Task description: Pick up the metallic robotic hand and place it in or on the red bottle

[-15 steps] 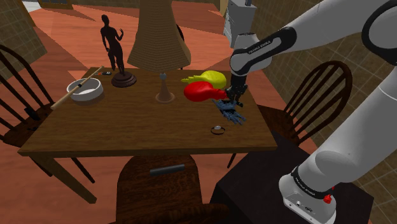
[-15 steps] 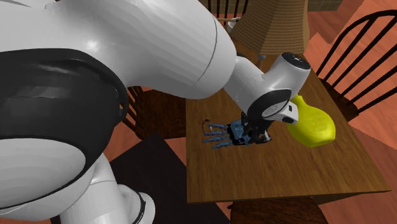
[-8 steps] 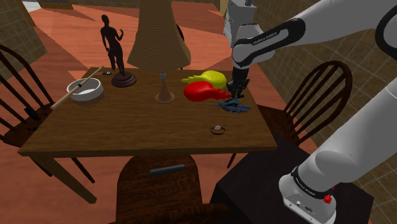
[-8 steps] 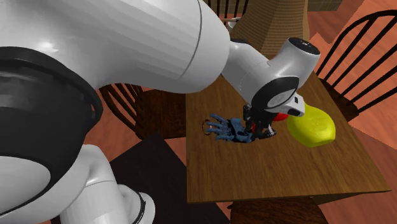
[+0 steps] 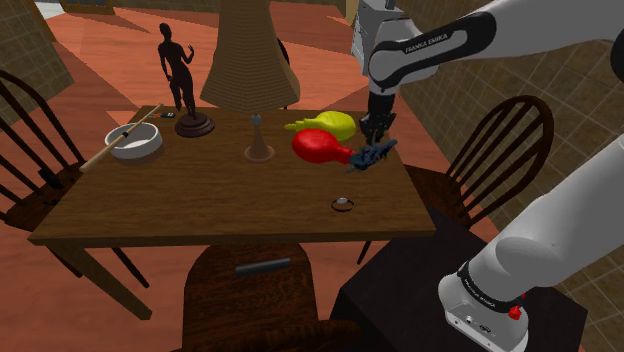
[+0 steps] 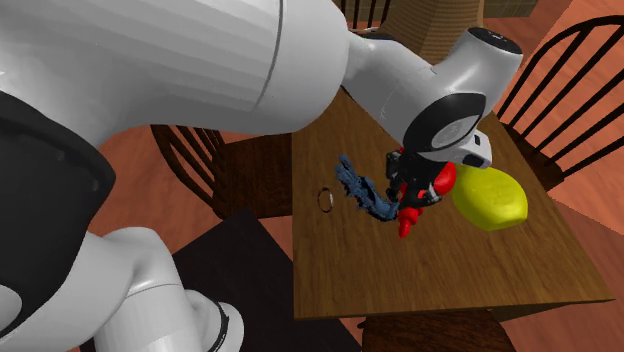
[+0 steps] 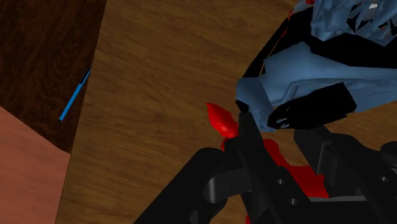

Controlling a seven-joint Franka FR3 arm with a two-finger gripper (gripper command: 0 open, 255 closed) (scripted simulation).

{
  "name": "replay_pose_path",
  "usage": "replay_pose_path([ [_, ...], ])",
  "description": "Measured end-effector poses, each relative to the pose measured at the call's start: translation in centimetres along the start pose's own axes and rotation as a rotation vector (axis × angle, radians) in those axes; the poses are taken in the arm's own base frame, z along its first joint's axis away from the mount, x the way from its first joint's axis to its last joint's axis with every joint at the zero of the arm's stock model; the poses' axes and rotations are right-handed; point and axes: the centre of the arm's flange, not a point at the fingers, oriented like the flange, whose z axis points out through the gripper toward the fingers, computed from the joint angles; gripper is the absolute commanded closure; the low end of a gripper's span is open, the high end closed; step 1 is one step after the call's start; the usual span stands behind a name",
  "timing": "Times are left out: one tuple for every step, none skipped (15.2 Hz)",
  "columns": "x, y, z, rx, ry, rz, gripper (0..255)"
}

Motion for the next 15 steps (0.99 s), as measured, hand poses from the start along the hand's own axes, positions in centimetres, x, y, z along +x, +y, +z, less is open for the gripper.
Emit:
replay_pose_path([
  [0.0, 0.1, -0.5, 0.000, 0.000, 0.000, 255],
  [-0.1, 0.1, -1.0, 0.000, 0.000, 0.000, 255],
  [-0.1, 0.0, -1.6, 0.000, 0.000, 0.000, 255],
  [-0.1, 0.0, -2.1, 0.000, 0.000, 0.000, 255],
  [-0.1, 0.1, -2.6, 0.000, 0.000, 0.000, 255],
  [-0.1, 0.0, -3.2, 0.000, 0.000, 0.000, 255],
  [-0.3, 0.1, -3.7, 0.000, 0.000, 0.000, 255],
  [-0.4, 0.0, -4.3, 0.000, 0.001, 0.000, 255],
  [-0.4, 0.1, -4.8, 0.000, 0.001, 0.000, 255],
  [-0.5, 0.1, -5.4, 0.000, 0.000, 0.000, 255],
  [-0.6, 0.1, -5.9, 0.000, 0.000, 0.000, 255],
  [-0.6, 0.1, -6.4, 0.000, 0.000, 0.000, 255],
  [-0.7, 0.2, -6.9, 0.000, 0.000, 0.000, 255],
  [-0.7, 0.3, -7.5, 0.000, 0.000, 0.000, 255],
  [-0.7, 0.2, -8.0, 0.000, 0.000, 0.000, 255],
])
